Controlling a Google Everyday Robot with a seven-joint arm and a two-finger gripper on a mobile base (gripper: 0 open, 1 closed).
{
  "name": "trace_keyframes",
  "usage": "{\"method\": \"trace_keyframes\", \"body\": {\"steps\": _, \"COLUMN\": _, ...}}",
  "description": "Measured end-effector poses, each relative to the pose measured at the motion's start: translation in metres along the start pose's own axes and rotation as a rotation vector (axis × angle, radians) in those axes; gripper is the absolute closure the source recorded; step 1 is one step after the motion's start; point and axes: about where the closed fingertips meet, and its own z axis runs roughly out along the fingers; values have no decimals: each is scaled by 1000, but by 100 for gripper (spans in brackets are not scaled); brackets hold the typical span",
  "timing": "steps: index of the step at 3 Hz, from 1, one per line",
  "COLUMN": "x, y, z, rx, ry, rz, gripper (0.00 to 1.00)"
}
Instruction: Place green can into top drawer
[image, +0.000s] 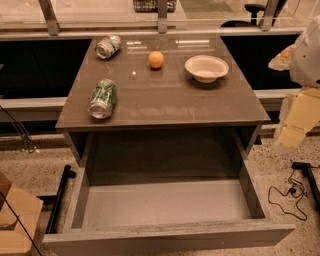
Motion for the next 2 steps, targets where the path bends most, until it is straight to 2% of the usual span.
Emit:
{"method": "trace_keyframes", "body": {"steps": 1, "x": 0, "y": 0, "z": 0, "rx": 0, "ry": 0, "rz": 0, "gripper": 0}}
{"method": "trace_keyframes", "body": {"steps": 2, "x": -23, "y": -4, "z": 1, "rx": 3, "ry": -33, "rz": -62, "gripper": 0}}
